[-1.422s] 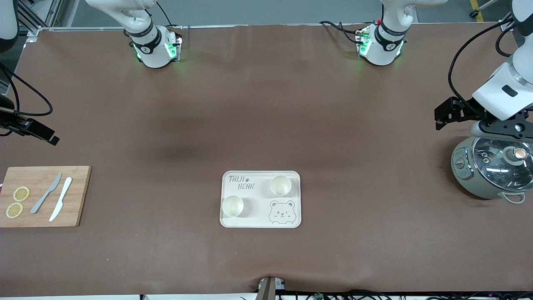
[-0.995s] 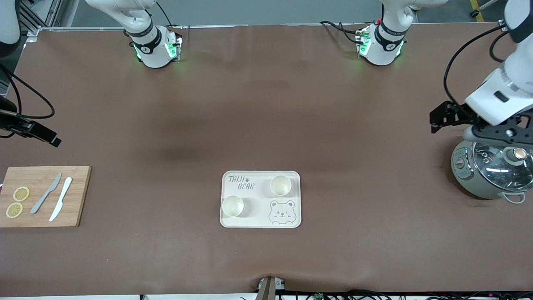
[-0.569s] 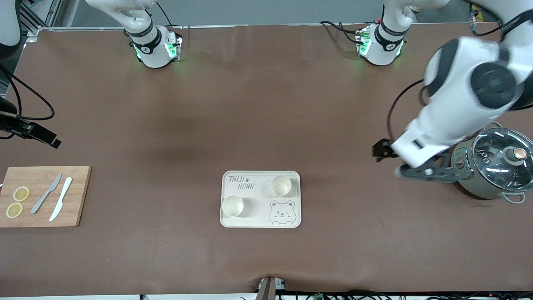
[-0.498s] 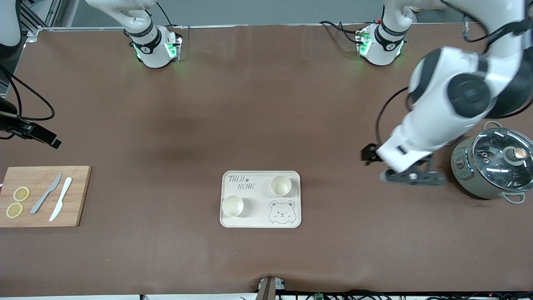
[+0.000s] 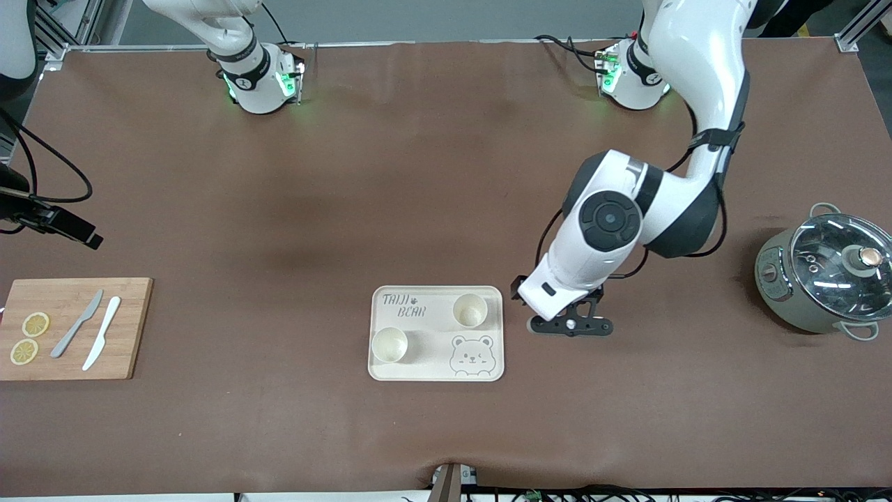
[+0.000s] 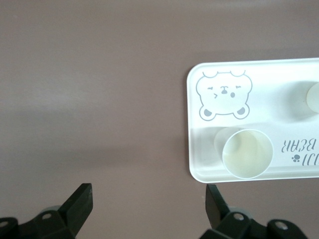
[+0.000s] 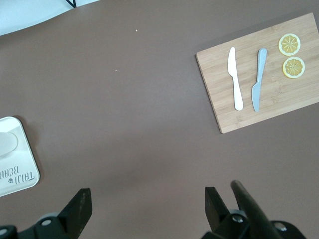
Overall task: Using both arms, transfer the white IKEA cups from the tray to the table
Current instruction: 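Reach the left gripper over the white cup on the tray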
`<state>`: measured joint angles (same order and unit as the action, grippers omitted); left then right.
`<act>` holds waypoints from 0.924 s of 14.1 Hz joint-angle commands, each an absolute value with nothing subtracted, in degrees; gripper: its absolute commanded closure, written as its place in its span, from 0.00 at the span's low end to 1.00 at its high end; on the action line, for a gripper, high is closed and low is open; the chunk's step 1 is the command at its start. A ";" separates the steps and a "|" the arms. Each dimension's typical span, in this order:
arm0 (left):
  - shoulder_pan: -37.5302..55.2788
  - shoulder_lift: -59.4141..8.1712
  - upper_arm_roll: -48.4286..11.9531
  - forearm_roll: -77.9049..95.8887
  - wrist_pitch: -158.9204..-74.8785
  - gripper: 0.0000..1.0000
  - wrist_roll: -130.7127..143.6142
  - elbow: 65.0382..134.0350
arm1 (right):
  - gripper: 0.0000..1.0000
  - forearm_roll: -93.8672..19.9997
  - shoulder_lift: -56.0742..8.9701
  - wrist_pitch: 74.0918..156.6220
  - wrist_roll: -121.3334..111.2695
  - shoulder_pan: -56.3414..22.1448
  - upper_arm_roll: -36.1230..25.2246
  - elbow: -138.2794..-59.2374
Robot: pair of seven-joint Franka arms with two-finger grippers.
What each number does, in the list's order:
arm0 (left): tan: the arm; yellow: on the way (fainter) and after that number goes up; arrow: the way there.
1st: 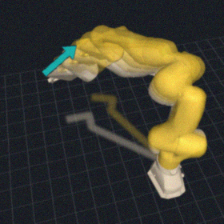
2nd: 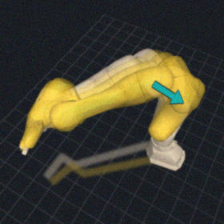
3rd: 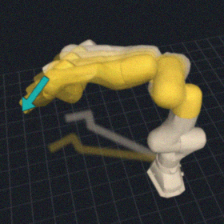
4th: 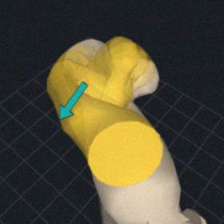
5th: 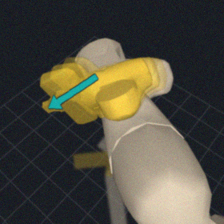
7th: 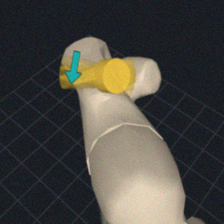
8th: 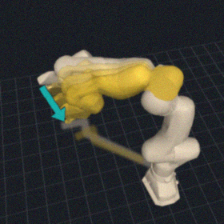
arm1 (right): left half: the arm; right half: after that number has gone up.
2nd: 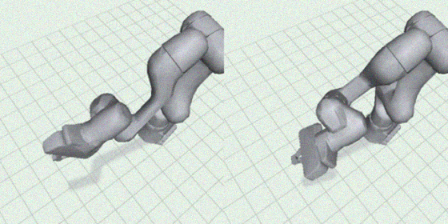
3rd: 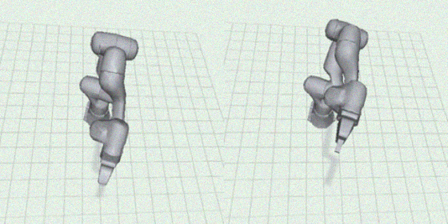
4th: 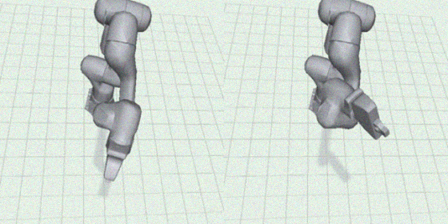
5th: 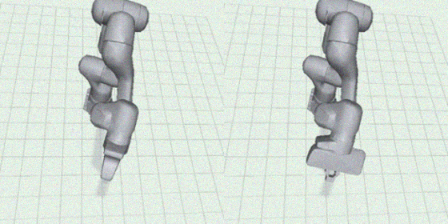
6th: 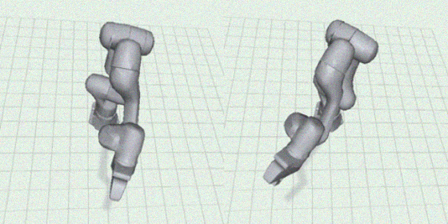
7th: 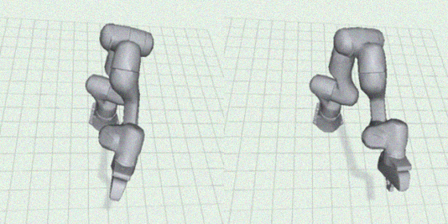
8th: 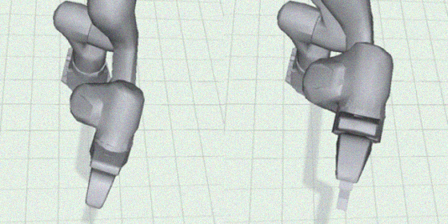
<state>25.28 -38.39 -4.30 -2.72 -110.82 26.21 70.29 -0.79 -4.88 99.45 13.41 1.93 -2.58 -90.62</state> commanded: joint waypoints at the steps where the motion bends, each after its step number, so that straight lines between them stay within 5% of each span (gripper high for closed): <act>1: 27.15 -41.30 -3.43 -2.29 -113.54 0.00 28.21 68.55 | 0.00 0.18 -4.83 99.84 13.80 2.99 -1.49 -90.79; 13: 30.93 -48.69 -1.94 -2.46 -123.56 0.00 30.49 68.47 | 0.00 0.00 -5.36 100.72 13.62 3.51 -1.32 -90.44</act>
<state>29.01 -47.25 -3.69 -2.72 -122.30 28.97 70.16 -0.76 -5.16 100.54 13.40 2.23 -2.35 -90.64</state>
